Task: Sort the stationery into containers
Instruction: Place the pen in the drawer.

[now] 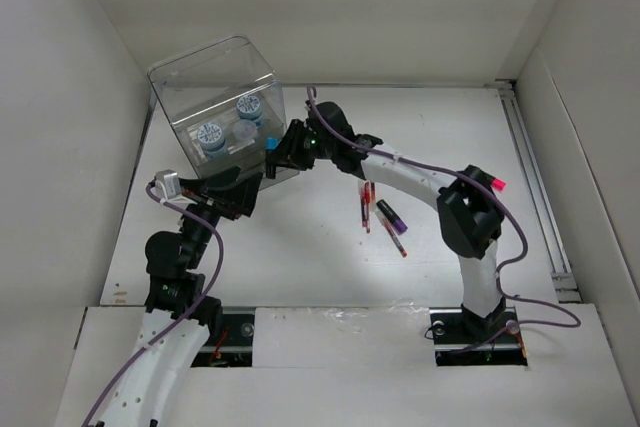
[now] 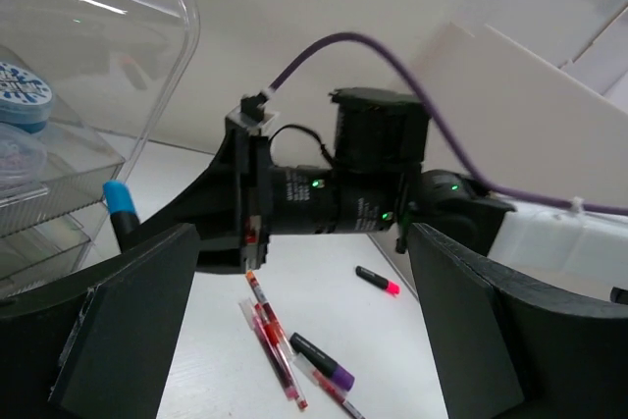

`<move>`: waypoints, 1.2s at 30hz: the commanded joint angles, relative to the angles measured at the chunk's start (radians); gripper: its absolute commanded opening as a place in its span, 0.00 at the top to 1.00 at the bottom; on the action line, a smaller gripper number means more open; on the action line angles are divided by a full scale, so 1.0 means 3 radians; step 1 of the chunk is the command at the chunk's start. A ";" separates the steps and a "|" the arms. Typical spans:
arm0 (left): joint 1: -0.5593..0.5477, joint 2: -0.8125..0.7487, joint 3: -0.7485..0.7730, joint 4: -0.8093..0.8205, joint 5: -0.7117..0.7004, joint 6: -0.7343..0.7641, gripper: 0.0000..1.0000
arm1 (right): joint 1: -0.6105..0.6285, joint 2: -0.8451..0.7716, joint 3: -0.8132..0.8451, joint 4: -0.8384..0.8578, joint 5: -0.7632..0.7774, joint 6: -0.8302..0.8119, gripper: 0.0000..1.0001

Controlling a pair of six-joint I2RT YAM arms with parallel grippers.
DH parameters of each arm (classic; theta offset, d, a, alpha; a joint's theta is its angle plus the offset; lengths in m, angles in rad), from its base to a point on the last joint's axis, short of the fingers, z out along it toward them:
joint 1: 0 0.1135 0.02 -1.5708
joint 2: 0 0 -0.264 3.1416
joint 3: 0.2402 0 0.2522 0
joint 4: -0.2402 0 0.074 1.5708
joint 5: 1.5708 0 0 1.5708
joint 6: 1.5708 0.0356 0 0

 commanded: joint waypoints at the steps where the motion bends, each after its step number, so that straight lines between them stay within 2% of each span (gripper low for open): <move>1: -0.0016 -0.0029 0.0021 0.0093 -0.0082 0.0049 0.16 | 0.0005 0.0139 0.0211 0.0517 -0.0276 0.0412 0.94; 7: -0.0016 0.0002 0.0021 0.0093 -0.0051 0.0049 0.16 | 0.0036 0.0216 0.0175 0.0707 -0.0072 0.0765 0.93; 12: -0.0016 0.0002 0.0021 0.0093 -0.0051 0.0049 0.16 | 0.0036 0.0216 0.0032 0.0819 0.0078 0.0954 0.63; 13: -0.0016 0.0002 0.0021 0.0093 -0.0051 0.0049 0.16 | 0.0036 0.0216 0.0002 0.0819 0.0113 0.0955 0.51; 15: -0.0016 0.0002 0.0021 0.0093 -0.0051 0.0049 0.16 | 0.0036 0.0185 0.0001 0.0819 0.0113 0.0955 0.43; 22: -0.0016 0.0002 0.0021 0.0093 -0.0051 0.0049 0.16 | -0.0030 -0.0059 -0.0248 0.0819 0.0113 0.0924 0.41; 23: -0.0016 0.0002 0.0021 0.0093 -0.0051 0.0049 0.16 | -0.0030 -0.0136 -0.0315 0.0819 0.0113 0.0863 0.37; 24: -0.0016 0.0002 0.0021 0.0093 -0.0051 0.0049 0.17 | -0.0030 -0.0238 -0.0407 0.0819 0.0280 0.0817 0.26; 25: -0.0016 0.0002 0.0021 0.0093 -0.0051 0.0049 0.17 | -0.0076 -0.0355 -0.0630 0.0754 0.0404 0.0756 0.00; 27: -0.0016 0.0002 0.0021 0.0093 -0.0021 0.0049 0.17 | -0.0188 -0.0769 -0.0887 0.0610 0.0680 0.0577 0.00; 28: -0.0016 0.0002 0.0021 0.0093 -0.0021 0.0049 0.17 | -0.0326 -0.1059 -0.1167 0.0458 0.1005 0.0576 0.00; 30: -0.0016 0.0002 0.0021 0.0093 -0.0021 0.0049 0.17 | -0.0520 -0.1352 -0.1424 0.0268 0.1329 0.0424 0.00; 31: -0.0057 0.0002 0.0021 0.0093 -0.0021 0.0049 0.17 | -0.0623 -0.1490 -0.1542 0.0171 0.1664 0.0377 0.00; 32: -0.0057 -0.0029 0.0021 0.0093 -0.0021 0.0049 0.17 | -0.0836 -0.1730 -0.1760 0.0003 0.1865 0.0311 0.02; 33: -0.0057 -0.0029 0.0021 0.0093 -0.0021 0.0049 0.17 | -0.0950 -0.1838 -0.1854 -0.0085 0.2044 0.0214 0.09; 34: -0.0057 -0.0029 0.0021 0.0093 0.0010 0.0049 0.17 | -0.1062 -0.1931 -0.1951 -0.0162 0.2223 0.0213 0.47; 35: -0.0088 -0.0029 0.0021 0.0093 0.0010 0.0049 0.17 | -0.1296 -0.2007 -0.2038 -0.0223 0.2539 0.0213 0.64; 36: -0.0088 -0.0029 0.0021 0.0093 0.0010 0.0049 0.17 | -0.1430 -0.2104 -0.2170 -0.0360 0.2638 0.0213 0.73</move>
